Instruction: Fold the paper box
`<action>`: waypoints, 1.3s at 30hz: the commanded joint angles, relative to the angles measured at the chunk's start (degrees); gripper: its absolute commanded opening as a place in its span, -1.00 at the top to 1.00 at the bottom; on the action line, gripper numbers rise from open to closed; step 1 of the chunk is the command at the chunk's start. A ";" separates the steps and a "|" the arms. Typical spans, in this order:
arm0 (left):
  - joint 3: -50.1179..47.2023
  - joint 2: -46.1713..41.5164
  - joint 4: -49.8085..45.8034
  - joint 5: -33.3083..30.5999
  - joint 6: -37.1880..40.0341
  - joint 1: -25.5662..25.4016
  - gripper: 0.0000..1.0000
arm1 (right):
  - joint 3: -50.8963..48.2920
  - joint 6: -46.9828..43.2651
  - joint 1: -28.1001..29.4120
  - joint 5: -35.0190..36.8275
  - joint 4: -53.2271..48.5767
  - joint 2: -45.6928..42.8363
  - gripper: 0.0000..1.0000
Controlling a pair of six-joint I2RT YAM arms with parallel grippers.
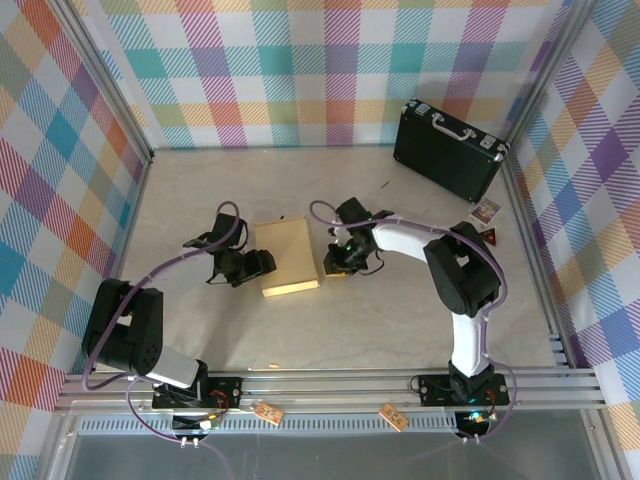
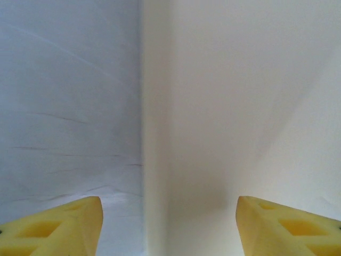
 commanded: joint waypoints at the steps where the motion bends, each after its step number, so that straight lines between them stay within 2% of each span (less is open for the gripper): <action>1: 2.80 -3.23 -4.13 -5.46 1.30 4.20 -0.35 | 4.91 -1.57 -5.08 0.65 -1.10 0.50 0.61; 5: 5.10 -0.26 1.87 -0.39 -0.48 7.95 -0.33 | 16.71 -2.63 -6.29 -1.92 -5.00 8.56 0.61; 9: 8.92 7.32 6.84 7.87 -0.95 8.29 -0.22 | 28.72 -1.34 -6.28 -4.48 -7.74 17.19 0.62; 14: 9.76 12.33 12.74 11.76 -2.05 8.21 -0.14 | 38.69 0.18 -5.68 -6.24 -9.57 24.56 0.64; 22: 9.07 14.75 17.91 16.86 -3.35 6.69 -0.05 | 47.92 0.11 -2.60 -12.18 -10.31 32.15 0.65; 26: 9.08 15.61 20.30 19.79 -4.47 4.88 -0.03 | 49.20 0.84 -0.72 -18.51 -7.54 32.45 0.64; 28: 9.26 15.42 19.85 19.57 -4.00 4.26 -0.03 | 48.24 0.67 -0.17 -19.18 -6.50 31.35 0.64; 30: 9.31 13.88 18.04 17.24 -2.57 4.25 -0.11 | 46.19 -0.32 -0.08 -16.51 -6.76 28.99 0.61; 32: 9.32 10.96 14.24 11.43 -0.29 4.25 -0.22 | 41.80 -2.02 -0.30 -10.58 -6.53 24.70 0.57; 35: 6.13 2.33 12.52 -1.80 1.63 4.25 -0.47 | 33.00 -4.09 -1.37 -1.90 -5.27 15.75 0.33; 39: -3.40 -13.17 17.70 -21.06 4.22 4.07 -0.79 | 13.53 -6.16 -4.13 6.85 4.17 -1.63 -0.02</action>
